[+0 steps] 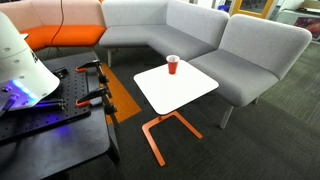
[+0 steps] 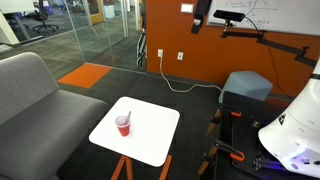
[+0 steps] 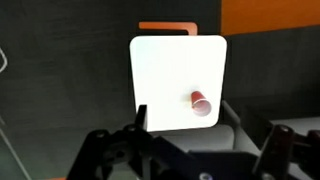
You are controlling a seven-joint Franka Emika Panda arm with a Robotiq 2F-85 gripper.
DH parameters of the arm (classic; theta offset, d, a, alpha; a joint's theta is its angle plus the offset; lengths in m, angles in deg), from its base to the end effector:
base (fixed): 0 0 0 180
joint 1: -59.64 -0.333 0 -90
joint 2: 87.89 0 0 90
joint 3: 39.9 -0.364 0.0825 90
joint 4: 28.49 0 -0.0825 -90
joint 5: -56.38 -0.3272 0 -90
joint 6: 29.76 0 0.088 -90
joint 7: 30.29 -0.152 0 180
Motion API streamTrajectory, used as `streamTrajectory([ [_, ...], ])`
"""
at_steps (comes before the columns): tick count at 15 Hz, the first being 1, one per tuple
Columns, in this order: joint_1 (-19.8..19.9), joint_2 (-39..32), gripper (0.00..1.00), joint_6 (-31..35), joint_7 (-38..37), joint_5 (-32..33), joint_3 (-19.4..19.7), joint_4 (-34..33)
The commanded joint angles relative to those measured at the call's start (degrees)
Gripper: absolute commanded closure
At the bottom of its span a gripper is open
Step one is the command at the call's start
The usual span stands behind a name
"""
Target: Take the pen out of the cup and put it on the table
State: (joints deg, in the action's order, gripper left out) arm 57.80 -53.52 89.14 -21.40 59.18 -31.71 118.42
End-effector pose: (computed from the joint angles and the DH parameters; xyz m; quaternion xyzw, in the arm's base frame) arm 0.2989 -0.0428 0.4873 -0.9975 -0.0430 -0.0553 0.0116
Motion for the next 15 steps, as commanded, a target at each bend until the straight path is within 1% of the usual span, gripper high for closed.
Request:
streamTrajectory([
  [1,-4.2,-14.5,0.0,7.8,8.1,-2.7,-0.9,-3.5],
  [2,-5.6,-19.3,0.0,10.7,10.1,-3.3,-1.8,-4.6],
  [4,-7.2,-27.8,0.0,14.3,14.3,-4.3,-3.9,-7.7],
  [6,-7.4,-35.7,0.0,16.4,18.3,-4.1,-6.6,-11.9],
  [8,-6.5,-43.0,0.0,17.6,21.2,-3.5,-9.6,-16.9],
  [9,-5.8,-46.4,0.0,17.8,21.7,-3.8,-10.9,-19.7],
  [11,-5.0,-53.4,0.0,18.4,20.5,-0.9,-12.3,-25.4],
  [13,-5.1,-59.3,0.0,17.5,18.5,3.7,-12.3,-30.7],
  [15,-5.0,-63.3,0.0,16.0,17.8,6.1,-12.5,-34.7],
])
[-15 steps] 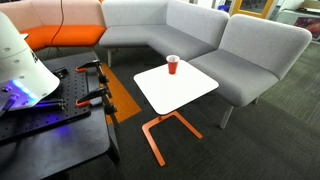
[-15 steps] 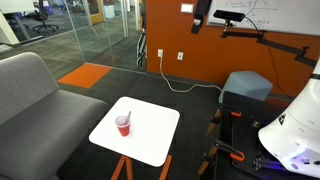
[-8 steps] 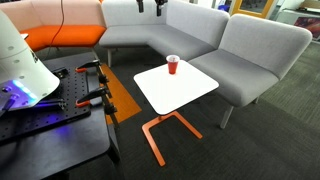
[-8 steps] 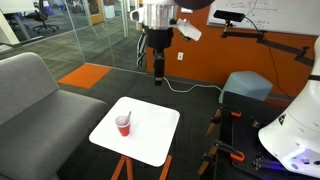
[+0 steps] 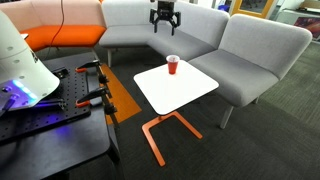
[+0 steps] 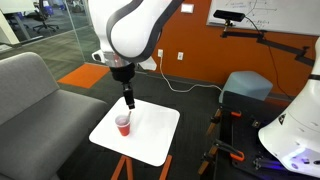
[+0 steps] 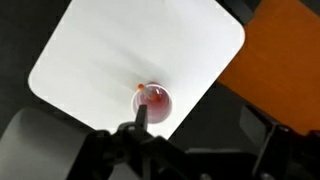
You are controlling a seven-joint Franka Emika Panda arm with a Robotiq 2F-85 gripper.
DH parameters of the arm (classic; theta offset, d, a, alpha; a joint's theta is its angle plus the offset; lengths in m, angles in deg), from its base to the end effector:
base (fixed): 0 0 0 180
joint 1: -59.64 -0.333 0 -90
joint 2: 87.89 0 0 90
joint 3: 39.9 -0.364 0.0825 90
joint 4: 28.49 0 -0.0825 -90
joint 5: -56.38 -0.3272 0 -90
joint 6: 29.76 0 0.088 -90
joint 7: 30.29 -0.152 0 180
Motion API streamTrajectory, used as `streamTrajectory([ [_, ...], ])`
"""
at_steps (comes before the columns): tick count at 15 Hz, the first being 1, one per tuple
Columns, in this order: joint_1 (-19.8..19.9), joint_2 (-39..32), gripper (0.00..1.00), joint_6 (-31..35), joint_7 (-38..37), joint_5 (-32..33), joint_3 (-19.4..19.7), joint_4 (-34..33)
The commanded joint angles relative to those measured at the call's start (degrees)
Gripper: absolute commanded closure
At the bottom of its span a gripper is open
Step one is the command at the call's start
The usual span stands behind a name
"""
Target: Take the pen out of the cup and put it on the table
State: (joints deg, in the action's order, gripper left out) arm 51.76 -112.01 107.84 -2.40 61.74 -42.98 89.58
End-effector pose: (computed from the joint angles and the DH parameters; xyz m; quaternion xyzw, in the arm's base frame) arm 0.5561 0.1029 0.2654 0.9304 0.3640 -0.0418 0.0131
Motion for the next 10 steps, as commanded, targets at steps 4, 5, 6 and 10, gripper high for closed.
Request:
streamTrajectory([
  [4,2.6,-4.2,0.0,-0.2,-0.9,2.8,-2.7,-3.4],
  [5,2.6,-3.9,0.0,-0.2,-0.9,2.8,-2.7,-3.3],
  [6,2.7,-3.7,0.0,-0.2,-0.9,2.8,-2.7,-3.3],
  [10,2.1,-3.0,0.0,2.7,-1.6,5.0,-2.2,-1.4],
])
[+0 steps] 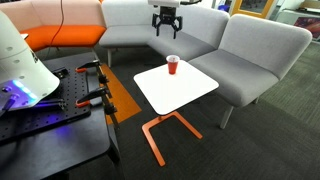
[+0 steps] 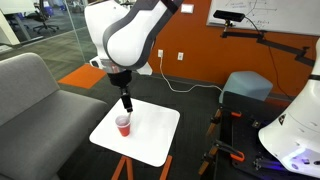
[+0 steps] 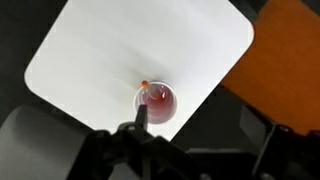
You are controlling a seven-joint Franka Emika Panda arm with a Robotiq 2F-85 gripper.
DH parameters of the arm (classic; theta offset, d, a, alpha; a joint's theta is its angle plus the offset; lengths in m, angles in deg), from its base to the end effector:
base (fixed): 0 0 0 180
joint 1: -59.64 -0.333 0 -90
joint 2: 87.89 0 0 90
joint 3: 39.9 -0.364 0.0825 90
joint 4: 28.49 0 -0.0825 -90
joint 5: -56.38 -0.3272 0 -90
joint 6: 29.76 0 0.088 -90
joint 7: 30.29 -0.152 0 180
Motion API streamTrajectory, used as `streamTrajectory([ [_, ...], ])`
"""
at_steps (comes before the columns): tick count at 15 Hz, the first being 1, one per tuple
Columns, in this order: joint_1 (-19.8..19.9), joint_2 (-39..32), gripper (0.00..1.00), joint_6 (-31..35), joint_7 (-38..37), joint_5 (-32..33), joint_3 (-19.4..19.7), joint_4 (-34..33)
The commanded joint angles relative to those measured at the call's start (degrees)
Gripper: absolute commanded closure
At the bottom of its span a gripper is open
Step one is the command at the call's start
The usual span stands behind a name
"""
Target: Take the pen out of the cup and put it on the table
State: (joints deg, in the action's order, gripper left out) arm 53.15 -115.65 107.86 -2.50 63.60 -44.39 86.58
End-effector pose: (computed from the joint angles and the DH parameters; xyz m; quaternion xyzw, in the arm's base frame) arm 0.5708 0.1038 0.2472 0.9264 0.3733 -0.0467 0.0153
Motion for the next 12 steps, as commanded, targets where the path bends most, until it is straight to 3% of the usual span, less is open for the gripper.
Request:
streamTrajectory([
  [1,-0.7,-0.4,0.0,4.0,-2.8,6.5,0.2,1.5],
  [5,-1.9,-5.7,0.0,9.3,-3.9,13.3,-0.4,0.3],
  [10,-2.9,-11.0,0.37,13.2,-5.1,15.6,0.4,-2.8],
  [12,-2.5,-11.6,0.4,13.1,-4.8,15.6,0.6,-4.3],
])
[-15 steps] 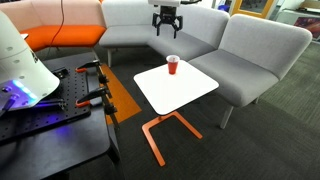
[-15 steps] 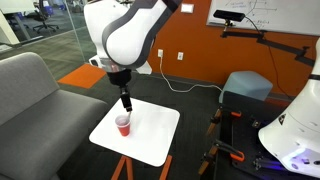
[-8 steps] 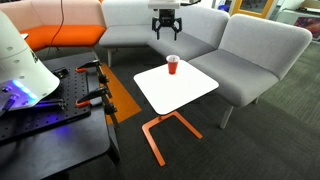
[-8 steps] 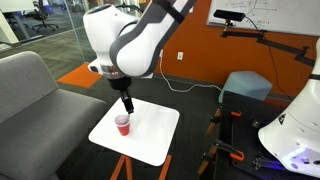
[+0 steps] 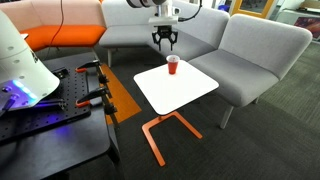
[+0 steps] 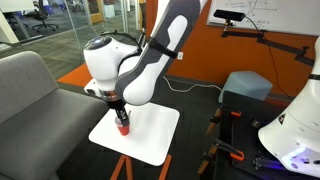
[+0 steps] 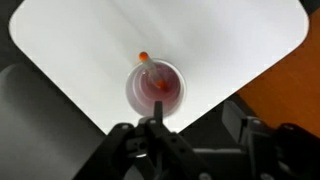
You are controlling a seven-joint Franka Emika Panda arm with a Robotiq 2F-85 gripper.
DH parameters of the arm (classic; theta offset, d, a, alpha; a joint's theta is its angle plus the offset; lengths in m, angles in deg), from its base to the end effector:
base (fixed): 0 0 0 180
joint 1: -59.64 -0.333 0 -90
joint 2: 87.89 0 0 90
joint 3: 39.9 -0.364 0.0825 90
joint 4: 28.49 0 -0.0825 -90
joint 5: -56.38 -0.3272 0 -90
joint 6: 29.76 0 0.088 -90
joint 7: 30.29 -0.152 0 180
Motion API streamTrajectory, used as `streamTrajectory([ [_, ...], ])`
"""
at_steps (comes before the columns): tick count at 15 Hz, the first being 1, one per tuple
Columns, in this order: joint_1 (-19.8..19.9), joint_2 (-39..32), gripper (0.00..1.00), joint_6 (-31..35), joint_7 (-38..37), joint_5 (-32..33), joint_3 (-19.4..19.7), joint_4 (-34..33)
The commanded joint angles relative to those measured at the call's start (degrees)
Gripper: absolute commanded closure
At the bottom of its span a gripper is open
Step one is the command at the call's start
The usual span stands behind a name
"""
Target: Take the pen out of the cup and put it on the table
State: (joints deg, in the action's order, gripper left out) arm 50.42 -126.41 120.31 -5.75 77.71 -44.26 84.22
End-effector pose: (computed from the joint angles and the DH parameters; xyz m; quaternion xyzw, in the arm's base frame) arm 0.5897 0.1404 0.1666 0.8818 0.4668 -0.0124 0.0666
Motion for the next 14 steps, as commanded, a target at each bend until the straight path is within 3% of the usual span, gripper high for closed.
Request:
streamTrajectory([
  [1,0.5,-1.2,0.42,0.2,-1.2,1.4,0.5,-2.7],
  [5,2.1,-2.9,0.36,-1.0,0.4,0.0,-0.7,-5.0],
  [7,2.7,-4.1,0.4,-1.4,0.9,-0.4,-1.3,-5.7],
  [11,3.4,-6.4,0.56,-3.4,1.5,-0.8,-1.7,-8.0],
  [13,3.9,-7.1,0.7,-4.4,1.9,-1.0,-2.0,-9.2],
  [14,4.1,-7.4,0.69,-4.7,2.0,-1.1,-2.2,-9.7],
])
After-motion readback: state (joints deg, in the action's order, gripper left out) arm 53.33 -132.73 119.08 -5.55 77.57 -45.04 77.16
